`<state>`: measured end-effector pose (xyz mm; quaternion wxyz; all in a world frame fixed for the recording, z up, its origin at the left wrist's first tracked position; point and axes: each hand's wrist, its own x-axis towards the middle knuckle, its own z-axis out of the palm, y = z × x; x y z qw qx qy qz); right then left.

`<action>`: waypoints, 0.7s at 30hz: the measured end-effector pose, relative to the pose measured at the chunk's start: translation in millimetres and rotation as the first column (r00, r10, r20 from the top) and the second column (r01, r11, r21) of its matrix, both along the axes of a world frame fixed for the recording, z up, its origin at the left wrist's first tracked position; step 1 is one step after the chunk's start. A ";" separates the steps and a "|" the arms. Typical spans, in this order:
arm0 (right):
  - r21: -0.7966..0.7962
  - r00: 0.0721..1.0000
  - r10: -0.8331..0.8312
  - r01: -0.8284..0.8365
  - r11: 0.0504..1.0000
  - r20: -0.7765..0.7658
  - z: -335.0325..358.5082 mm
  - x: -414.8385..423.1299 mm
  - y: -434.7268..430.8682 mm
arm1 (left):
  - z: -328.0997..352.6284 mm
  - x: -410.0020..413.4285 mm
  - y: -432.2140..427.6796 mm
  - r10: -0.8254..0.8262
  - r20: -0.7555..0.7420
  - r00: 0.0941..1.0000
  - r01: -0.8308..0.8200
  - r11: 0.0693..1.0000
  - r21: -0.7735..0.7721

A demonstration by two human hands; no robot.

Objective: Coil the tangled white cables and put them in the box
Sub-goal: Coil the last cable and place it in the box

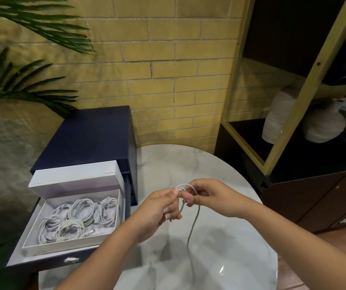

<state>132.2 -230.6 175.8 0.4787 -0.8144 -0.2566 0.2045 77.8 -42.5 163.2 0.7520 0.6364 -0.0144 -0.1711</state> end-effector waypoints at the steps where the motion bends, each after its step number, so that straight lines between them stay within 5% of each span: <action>1: 0.027 0.999 -0.022 0.023 0.999 -0.031 -0.9 -0.3 0.8 | 0.4 -0.4 -1.1 -0.002 0.000 1.000 0.002 1.000 0.000; 13: 0.113 0.982 -0.056 0.077 0.991 -0.178 -5.6 -6.9 11.6 | 2.3 -0.1 -7.4 -0.029 0.081 0.996 0.022 0.996 0.082; 21: 0.135 0.967 -0.066 0.101 0.986 -0.246 -4.7 -7.6 12.1 | 2.6 -0.6 -2.8 -0.048 0.028 0.998 0.048 0.999 0.004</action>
